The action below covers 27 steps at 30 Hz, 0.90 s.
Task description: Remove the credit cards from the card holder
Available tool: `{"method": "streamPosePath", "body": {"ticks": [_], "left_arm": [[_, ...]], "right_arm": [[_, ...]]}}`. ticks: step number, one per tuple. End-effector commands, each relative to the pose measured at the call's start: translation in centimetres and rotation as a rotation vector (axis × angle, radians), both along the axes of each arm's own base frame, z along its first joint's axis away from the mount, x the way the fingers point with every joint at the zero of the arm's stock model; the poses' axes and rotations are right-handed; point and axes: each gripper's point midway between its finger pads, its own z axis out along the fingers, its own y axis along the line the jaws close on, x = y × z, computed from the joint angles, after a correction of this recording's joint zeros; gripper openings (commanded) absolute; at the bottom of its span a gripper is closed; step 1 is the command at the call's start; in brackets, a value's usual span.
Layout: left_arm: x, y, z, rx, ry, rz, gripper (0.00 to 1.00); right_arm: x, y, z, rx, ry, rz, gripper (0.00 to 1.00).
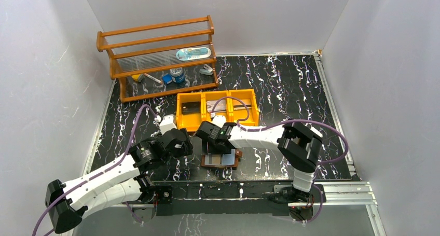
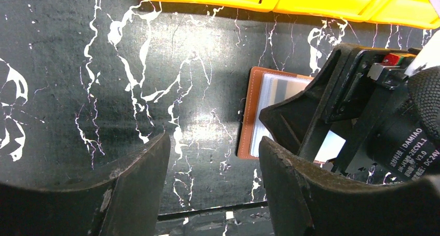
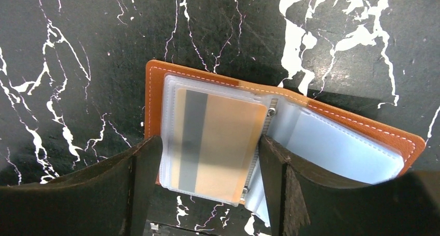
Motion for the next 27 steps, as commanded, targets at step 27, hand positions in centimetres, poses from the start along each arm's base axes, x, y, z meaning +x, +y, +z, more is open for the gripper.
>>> {"method": "streamPosePath", "body": {"ticks": [27], "left_arm": [[0.0, 0.0, 0.2, -0.004, -0.010, -0.014, 0.63]], "right_arm": [[-1.2, 0.8, -1.7, 0.141, 0.114, 0.029, 0.69]]}}
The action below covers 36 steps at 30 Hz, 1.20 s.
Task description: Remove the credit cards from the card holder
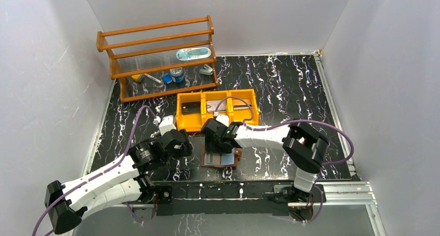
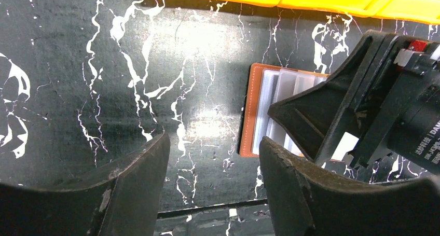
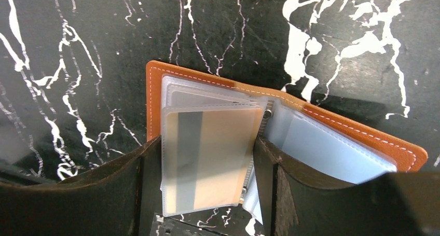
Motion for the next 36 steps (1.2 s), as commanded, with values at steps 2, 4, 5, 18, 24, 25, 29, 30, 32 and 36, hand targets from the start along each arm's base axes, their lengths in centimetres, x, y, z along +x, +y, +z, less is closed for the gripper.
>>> {"method": "streamPosePath", "body": {"ticks": [2, 4, 5, 18, 24, 25, 29, 30, 32, 36], "left_arm": [[0.3, -0.9, 0.4, -0.019, -0.014, -0.036, 0.63], [0.3, -1.6, 0.4, -0.037, -0.013, -0.060, 0.63], [0.3, -2.0, 0.4, -0.049, -0.011, -0.074, 0.63], [-0.8, -7.9, -1.0, -0.264, 0.053, -0.238, 0.62], [-1.0, -8.4, -0.8, -0.318, 0.050, -0.238, 0.59], [-0.9, -8.4, -0.6, -0.325, 0.042, -0.232, 0.59], [-0.9, -8.1, 0.1, -0.349, 0.013, -0.225, 0.59], [-1.0, -8.2, 0.2, -0.356, 0.012, -0.231, 0.59], [-1.2, -8.4, 0.1, -0.364, 0.021, -0.248, 0.58], [-1.8, -8.9, -1.0, -0.363, 0.066, -0.270, 0.56]], "right_arm": [[-1.1, 0.8, -1.7, 0.103, 0.095, 0.005, 0.69], [-1.1, 0.6, -1.9, 0.125, 0.111, -0.002, 0.69], [-1.1, 0.6, -1.9, 0.133, 0.116, -0.004, 0.69], [-1.3, -0.4, -2.9, 0.149, 0.151, -0.031, 0.69], [-1.3, -0.6, -3.0, 0.157, 0.160, -0.038, 0.69], [-1.3, -0.6, -3.1, 0.159, 0.161, -0.037, 0.69], [-1.2, -0.5, -3.1, 0.163, 0.166, -0.038, 0.69], [-1.2, -0.5, -3.1, 0.163, 0.166, -0.039, 0.69], [-1.2, -0.5, -3.2, 0.164, 0.168, -0.038, 0.69], [-1.2, -0.5, -3.2, 0.164, 0.170, -0.040, 0.69]]}}
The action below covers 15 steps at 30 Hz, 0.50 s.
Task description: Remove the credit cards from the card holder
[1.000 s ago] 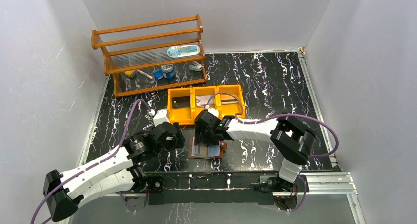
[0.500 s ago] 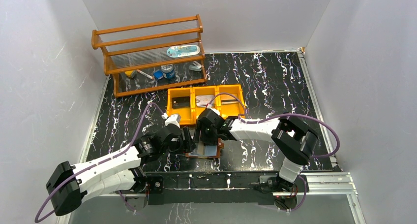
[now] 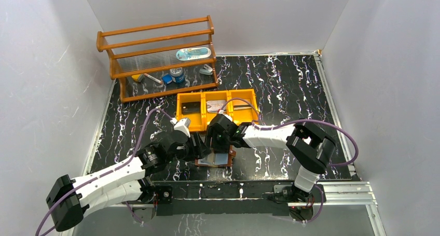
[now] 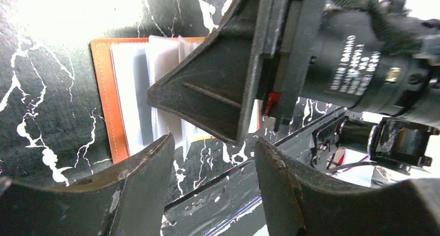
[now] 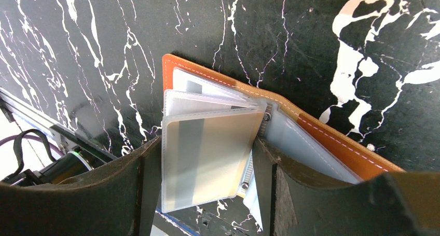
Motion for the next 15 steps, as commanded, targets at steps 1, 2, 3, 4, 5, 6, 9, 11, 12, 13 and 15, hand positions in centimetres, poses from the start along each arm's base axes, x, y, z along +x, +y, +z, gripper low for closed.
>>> {"method": "streamPosePath", "body": {"ticks": [1, 2, 3, 4, 5, 6, 9, 11, 12, 13, 15], "left_arm": [[-0.70, -0.50, -1.26, -0.008, 0.042, -0.030, 0.56], [-0.72, -0.59, -1.43, -0.011, 0.046, -0.031, 0.55], [-0.72, -0.61, -1.61, -0.012, 0.049, -0.029, 0.55], [-0.75, -0.67, -1.73, -0.013, 0.052, -0.031, 0.54], [-0.80, -0.75, -1.75, -0.016, 0.053, -0.034, 0.54], [-0.81, -0.79, -1.78, -0.018, 0.054, -0.034, 0.53], [-0.91, -0.97, -1.84, -0.028, 0.055, -0.043, 0.51], [-1.03, -1.09, -1.89, -0.033, 0.057, -0.050, 0.50], [-1.03, -1.20, -1.78, -0.038, 0.057, -0.054, 0.49], [-1.04, -1.28, -1.72, -0.042, 0.055, -0.056, 0.49], [-1.01, -1.32, -1.68, -0.044, 0.053, -0.058, 0.48]], "right_arm": [[-1.68, -2.63, -4.00, -0.126, 0.069, 0.003, 0.69], [-1.68, -2.60, -3.97, -0.125, 0.069, 0.003, 0.69], [-1.66, -2.66, -4.02, -0.127, 0.070, 0.002, 0.69], [-1.67, -2.65, -4.02, -0.127, 0.070, 0.003, 0.69], [-1.70, -2.65, -4.00, -0.128, 0.070, 0.003, 0.69], [-1.65, -2.62, -3.96, -0.127, 0.069, 0.002, 0.69], [-1.65, -2.67, -4.01, -0.128, 0.071, 0.001, 0.69], [-1.63, -2.63, -3.92, -0.125, 0.070, 0.001, 0.69], [-1.64, -2.66, -3.92, -0.127, 0.070, 0.001, 0.69], [-1.63, -2.68, -3.94, -0.127, 0.070, 0.000, 0.69], [-1.58, -2.59, -3.93, -0.126, 0.069, 0.001, 0.69]]}}
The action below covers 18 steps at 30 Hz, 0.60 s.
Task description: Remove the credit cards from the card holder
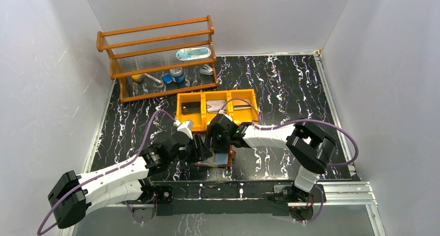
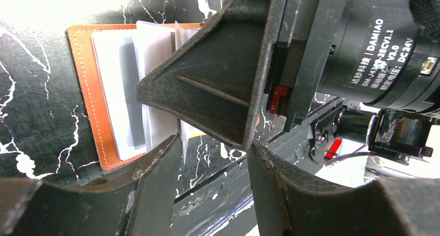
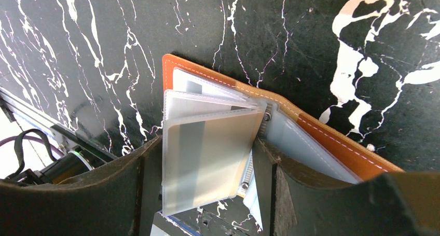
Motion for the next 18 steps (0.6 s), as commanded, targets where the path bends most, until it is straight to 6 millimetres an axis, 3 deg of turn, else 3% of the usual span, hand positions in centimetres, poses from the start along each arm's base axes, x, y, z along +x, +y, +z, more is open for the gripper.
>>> {"method": "streamPosePath", "body": {"ticks": [1, 9, 17, 18], "left_arm": [[-0.2, -0.4, 0.1, -0.025, -0.001, -0.018, 0.47], [-0.6, -0.8, -1.5, 0.002, 0.045, -0.044, 0.47], [-0.4, -1.7, -1.0, -0.006, 0.027, -0.078, 0.43], [-0.3, -1.6, -0.9, -0.004, 0.022, -0.077, 0.43]], "right_arm": [[-1.6, -2.6, -3.9, -0.126, 0.068, 0.002, 0.69], [-1.7, -2.3, -3.6, -0.113, 0.068, 0.008, 0.69], [-1.5, -1.4, -2.6, -0.072, 0.059, 0.030, 0.75], [-1.4, -1.0, -1.3, -0.041, 0.043, 0.032, 0.76]]}}
